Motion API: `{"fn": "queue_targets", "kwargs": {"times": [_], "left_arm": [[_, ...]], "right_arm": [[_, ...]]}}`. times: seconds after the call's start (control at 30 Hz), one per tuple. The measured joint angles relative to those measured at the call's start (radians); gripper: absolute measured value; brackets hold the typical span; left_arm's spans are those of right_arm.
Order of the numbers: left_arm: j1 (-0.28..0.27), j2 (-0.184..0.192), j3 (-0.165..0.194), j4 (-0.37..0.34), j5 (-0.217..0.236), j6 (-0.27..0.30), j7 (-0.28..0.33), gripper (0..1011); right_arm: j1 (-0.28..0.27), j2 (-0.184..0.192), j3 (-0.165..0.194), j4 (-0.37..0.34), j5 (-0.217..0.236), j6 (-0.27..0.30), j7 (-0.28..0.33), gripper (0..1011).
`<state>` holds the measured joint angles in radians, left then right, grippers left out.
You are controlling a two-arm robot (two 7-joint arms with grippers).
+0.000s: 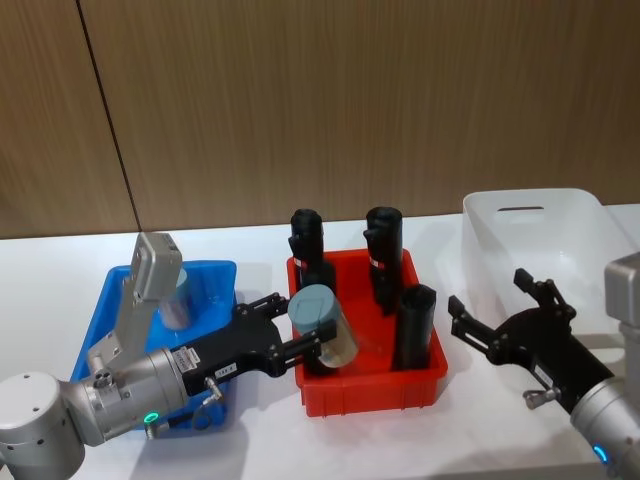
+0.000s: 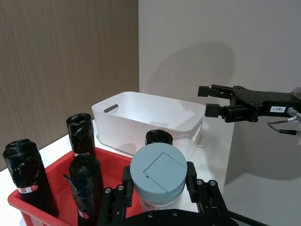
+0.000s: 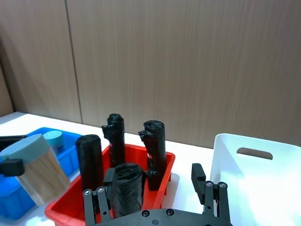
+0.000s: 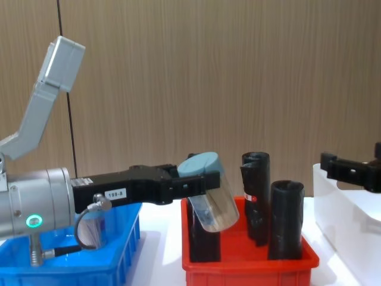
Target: Pick the cotton swabs from the blue box and place them into the white box.
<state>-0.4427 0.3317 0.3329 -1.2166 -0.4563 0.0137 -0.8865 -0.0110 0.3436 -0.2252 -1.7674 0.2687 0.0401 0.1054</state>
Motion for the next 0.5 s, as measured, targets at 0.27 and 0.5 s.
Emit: {"fn": "queue_targets", "kwargs": {"times": [0.27, 0.5], "left_arm": [[-0.001, 0.0, 0.001, 0.001, 0.001, -0.001, -0.001, 659], [-0.001, 0.0, 0.002, 0.001, 0.002, -0.001, -0.002, 660]], "right_arm": [[0.012, 0.013, -0.002, -0.001, -0.027, 0.02, 0.082, 1002], [0.031, 0.024, -0.007, 0.002, -0.049, 0.039, 0.173, 1002]]}}
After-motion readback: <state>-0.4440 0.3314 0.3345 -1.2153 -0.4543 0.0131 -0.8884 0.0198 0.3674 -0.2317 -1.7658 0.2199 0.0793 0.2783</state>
